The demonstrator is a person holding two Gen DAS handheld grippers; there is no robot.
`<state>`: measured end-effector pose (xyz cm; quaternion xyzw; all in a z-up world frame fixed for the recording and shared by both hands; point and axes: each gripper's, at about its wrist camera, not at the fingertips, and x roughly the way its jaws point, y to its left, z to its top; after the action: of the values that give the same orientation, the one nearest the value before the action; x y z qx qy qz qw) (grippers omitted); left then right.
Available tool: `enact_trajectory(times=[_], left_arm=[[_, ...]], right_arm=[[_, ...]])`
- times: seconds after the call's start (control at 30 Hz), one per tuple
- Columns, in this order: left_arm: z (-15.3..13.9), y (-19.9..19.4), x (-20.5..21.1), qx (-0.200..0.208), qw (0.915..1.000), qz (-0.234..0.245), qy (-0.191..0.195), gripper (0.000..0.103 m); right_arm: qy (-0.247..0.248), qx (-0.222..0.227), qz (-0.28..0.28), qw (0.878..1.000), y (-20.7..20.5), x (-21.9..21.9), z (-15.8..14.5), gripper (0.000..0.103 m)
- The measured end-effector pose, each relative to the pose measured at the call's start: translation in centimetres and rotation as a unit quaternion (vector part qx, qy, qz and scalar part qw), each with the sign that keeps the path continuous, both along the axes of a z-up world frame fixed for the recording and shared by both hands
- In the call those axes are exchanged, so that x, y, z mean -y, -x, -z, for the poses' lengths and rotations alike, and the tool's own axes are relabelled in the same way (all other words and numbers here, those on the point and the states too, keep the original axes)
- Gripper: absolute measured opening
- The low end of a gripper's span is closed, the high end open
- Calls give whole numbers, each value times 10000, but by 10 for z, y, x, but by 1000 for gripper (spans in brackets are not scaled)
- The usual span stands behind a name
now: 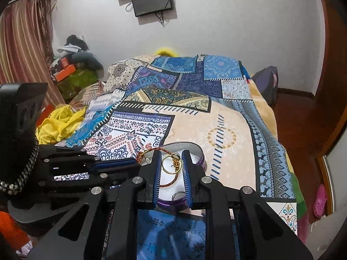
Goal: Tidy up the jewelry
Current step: 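Carry the silver ring and gold hoop over the heart tin and open both tools, then withdraw both tools from the tin toward the remaining jewelry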
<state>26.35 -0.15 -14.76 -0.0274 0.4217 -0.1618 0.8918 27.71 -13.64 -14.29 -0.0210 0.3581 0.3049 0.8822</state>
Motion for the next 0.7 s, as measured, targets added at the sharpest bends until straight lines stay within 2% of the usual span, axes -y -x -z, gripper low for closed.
enact_trajectory(times=[0.1, 0.2, 0.3, 0.43, 0.7], left_arm=[[-1, 2, 2, 30, 9999, 31, -114, 5], [-4, 8, 0, 82, 9998, -14, -155, 8], [-11, 16, -5, 170, 9996, -73, -213, 13], [-20, 29, -13, 251, 9991, -183, -290, 31], [-17, 51, -41, 122, 9977, -498, -437, 37]], right_arm=[[-70, -140, -30, 9999, -2, 3, 1, 24], [-58, -97, 2, 9999, 1, 6, -1, 29], [-49, -48, 8, 10000, 6, 8, -4, 29], [59, 36, 35, 10000, 15, 8, -8, 29], [238, -13, -13, 9997, 34, 3, 0, 29]])
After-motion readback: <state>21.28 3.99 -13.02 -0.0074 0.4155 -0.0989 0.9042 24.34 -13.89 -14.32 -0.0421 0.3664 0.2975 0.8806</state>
